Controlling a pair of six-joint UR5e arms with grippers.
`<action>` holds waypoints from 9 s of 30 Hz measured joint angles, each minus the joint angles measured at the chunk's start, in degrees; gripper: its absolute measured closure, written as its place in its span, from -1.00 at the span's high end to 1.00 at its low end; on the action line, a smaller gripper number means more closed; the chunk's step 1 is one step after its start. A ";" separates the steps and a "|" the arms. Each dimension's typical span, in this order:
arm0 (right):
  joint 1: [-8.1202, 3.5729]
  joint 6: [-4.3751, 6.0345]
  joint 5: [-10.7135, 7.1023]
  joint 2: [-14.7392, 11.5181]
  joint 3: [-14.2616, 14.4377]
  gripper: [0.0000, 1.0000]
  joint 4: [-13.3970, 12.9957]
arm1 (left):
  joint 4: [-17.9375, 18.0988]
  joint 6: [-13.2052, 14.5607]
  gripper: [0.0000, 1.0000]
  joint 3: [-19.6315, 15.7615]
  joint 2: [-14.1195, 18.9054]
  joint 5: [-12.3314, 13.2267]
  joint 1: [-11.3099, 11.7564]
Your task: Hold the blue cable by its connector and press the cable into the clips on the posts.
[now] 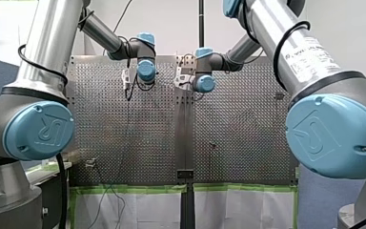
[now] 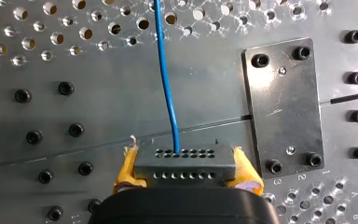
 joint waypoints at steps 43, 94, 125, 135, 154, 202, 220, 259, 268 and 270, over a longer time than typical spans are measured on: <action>-0.75 -2.60 6.88 0.00 10.45 -1.00 4.37 | 1.92 -3.31 -0.97 -2.43 -6.89 -0.24 -5.21; -5.69 -3.12 8.85 -5.59 37.30 -1.00 -17.85 | 18.84 -5.26 -0.97 -8.26 -18.36 -5.35 -15.81; -13.16 -0.72 -0.40 1.81 45.89 -1.00 -26.07 | 26.62 -4.99 -0.97 -8.26 -26.61 -6.66 -20.78; -16.41 0.15 -5.51 2.04 45.88 -1.00 -27.15 | 27.39 -5.71 -0.97 -8.22 -28.63 -6.38 -21.34; -20.48 2.88 -13.53 2.45 45.26 -1.00 -29.19 | 26.17 -9.74 -0.97 -2.82 -32.81 -5.99 -22.61; -26.81 -3.08 -19.53 5.32 36.17 -1.00 -21.95 | 25.10 -7.22 -0.97 9.94 -41.72 -9.32 -24.99; -27.85 -1.51 -22.29 5.50 35.02 -1.00 -23.16 | 22.52 -7.38 -0.97 12.74 -41.78 -8.55 -23.78; -28.23 -0.53 -22.67 8.69 31.06 -1.00 -23.05 | 18.55 -8.43 -0.97 19.19 -44.44 -2.16 -19.27; -28.45 -0.28 -22.62 8.77 29.92 -1.00 -23.02 | 18.33 -8.38 -0.97 20.46 -44.47 -1.10 -18.38; -28.54 -0.23 -22.60 8.77 29.68 -1.00 -23.02 | 18.13 -8.36 -0.97 20.75 -44.44 -0.85 -18.28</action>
